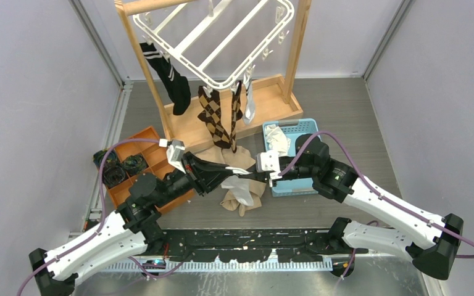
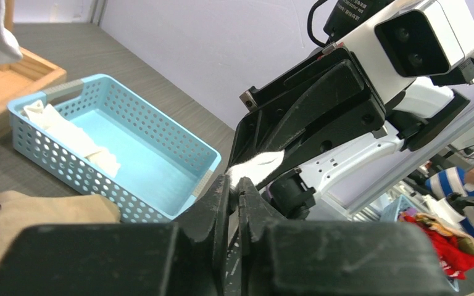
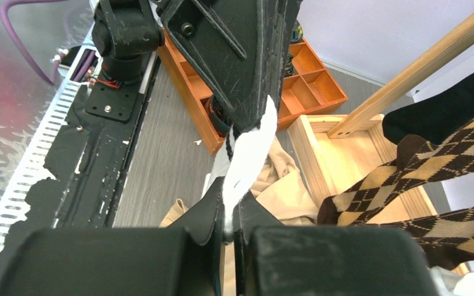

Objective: Clip the socks to the hanger
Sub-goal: Pick up the sock from the bin.

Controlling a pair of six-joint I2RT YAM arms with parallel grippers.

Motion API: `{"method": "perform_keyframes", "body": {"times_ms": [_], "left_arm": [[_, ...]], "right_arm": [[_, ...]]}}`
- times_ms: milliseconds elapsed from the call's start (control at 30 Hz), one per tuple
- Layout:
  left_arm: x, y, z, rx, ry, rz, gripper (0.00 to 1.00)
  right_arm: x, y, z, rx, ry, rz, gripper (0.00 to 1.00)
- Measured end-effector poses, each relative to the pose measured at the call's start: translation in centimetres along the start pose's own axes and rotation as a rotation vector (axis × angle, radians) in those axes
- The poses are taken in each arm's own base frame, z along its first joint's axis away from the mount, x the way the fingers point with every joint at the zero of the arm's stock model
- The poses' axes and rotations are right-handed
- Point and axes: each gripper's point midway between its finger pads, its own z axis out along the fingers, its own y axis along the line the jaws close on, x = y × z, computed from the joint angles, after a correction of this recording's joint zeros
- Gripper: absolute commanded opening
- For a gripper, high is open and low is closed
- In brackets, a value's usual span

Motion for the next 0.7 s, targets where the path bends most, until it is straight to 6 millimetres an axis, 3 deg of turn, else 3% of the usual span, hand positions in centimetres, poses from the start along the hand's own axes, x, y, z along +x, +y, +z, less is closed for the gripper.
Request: {"method": "perform_keyframes", "body": {"times_ms": [100,167,333,400,700], "left_arm": [[-0.3,0.0,-0.7,-0.004,-0.007,0.044,0.68],[-1.0,-0.4,-1.6,0.009,-0.028,0.101,0.72],[-3.3,-2.6,-4.0,0.103,-0.122,0.278,0.68],[-3.3,-2.8,-4.0,0.125,-0.119,0.332,0.65],[1.8,-0.8,-1.3,0.166,0.091,0.449,0.55]], "right_arm": [[-0.2,0.1,-0.1,-0.004,-0.006,0.001,0.01],[-0.4,0.2,-0.2,-0.006,-0.012,-0.002,0.01],[-0.8,0.6,-0.3,-0.024,-0.024,0.001,0.01],[-0.8,0.8,-0.3,-0.032,-0.027,0.008,0.01],[-1.3,0.9,0.1,-0.06,-0.041,0.023,0.01]]}}
